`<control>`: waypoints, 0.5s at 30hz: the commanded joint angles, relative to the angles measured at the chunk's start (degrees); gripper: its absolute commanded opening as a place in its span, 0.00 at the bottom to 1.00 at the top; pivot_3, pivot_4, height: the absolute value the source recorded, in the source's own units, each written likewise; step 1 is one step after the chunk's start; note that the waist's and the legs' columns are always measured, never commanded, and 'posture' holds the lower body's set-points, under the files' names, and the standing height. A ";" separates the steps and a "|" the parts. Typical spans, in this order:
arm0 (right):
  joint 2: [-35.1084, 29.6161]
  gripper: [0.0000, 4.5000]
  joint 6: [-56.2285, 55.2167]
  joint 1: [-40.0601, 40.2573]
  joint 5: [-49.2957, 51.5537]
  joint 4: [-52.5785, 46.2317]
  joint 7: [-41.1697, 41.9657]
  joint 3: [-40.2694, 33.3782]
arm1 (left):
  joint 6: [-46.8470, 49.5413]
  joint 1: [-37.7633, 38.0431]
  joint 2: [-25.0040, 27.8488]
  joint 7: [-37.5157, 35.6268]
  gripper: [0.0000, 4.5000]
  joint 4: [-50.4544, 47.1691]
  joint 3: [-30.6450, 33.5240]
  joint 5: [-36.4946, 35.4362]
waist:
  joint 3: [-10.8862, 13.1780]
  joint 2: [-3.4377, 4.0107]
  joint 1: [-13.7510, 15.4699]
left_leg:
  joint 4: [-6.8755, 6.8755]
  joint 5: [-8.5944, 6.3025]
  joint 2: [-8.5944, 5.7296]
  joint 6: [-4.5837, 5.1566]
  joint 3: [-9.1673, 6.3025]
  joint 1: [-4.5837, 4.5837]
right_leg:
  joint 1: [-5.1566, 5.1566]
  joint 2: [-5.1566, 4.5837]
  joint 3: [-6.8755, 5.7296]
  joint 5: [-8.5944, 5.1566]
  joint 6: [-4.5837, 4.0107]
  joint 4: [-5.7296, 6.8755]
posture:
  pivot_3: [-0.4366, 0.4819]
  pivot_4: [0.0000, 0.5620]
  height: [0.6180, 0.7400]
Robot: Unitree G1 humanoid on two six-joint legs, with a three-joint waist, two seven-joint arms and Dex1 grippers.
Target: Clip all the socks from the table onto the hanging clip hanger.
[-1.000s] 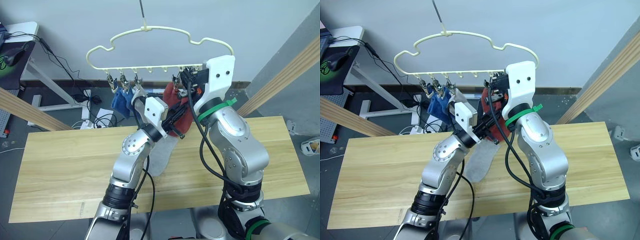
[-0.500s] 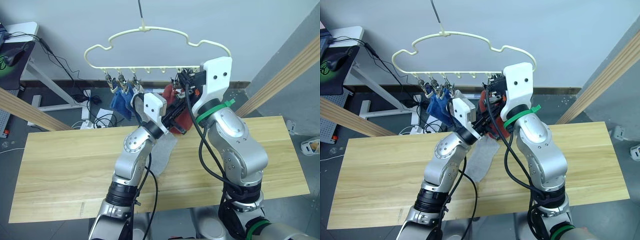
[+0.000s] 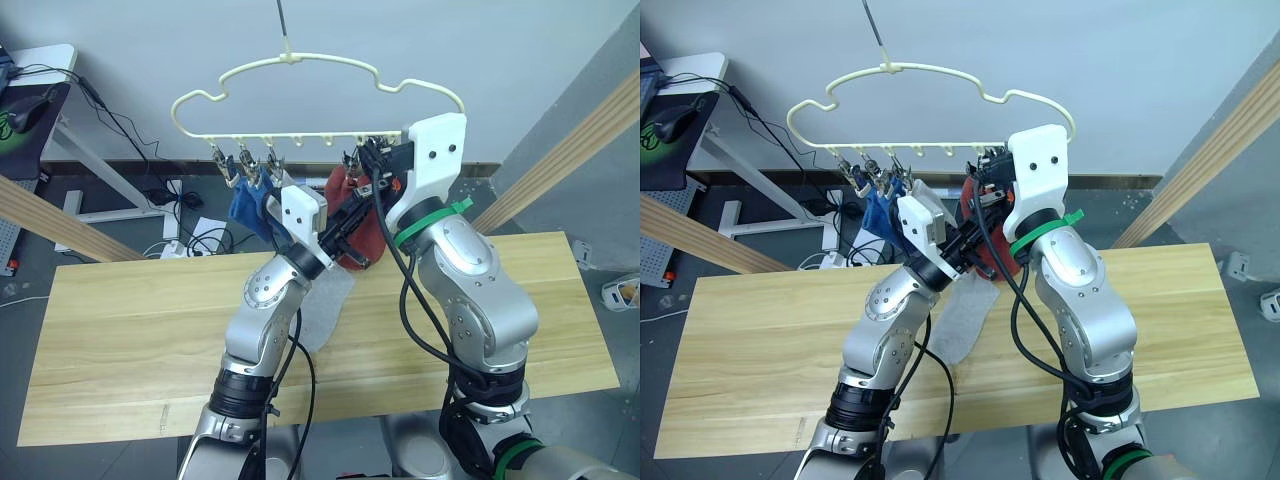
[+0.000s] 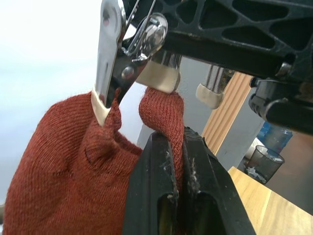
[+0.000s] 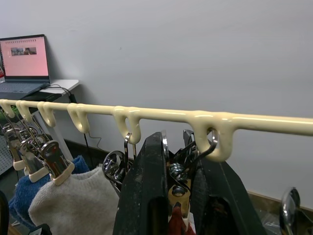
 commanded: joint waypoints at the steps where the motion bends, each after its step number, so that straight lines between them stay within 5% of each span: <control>1: 0.23 0.05 -1.03 0.20 0.44 -3.32 -0.03 0.39 | 0.28 0.10 -1.14 0.57 0.00 -3.72 -0.58 -1.40 | 0.00 0.00 0.00 | 0.00 0.00 0.00 0.00 0.00 0.00 | 0.00 0.00 0.00 0.00 0.00 0.00 | 0.24 0.75 1.00; 15: 0.97 0.05 -0.12 0.50 1.05 -3.06 -0.11 0.08 | 0.48 -1.40 -3.60 2.45 0.00 -3.41 -0.70 -1.68 | 0.00 0.00 0.01 | 0.01 0.00 -0.01 0.00 -0.01 0.00 | 0.03 0.00 -0.01 0.00 0.00 -0.01 | 0.25 0.76 1.00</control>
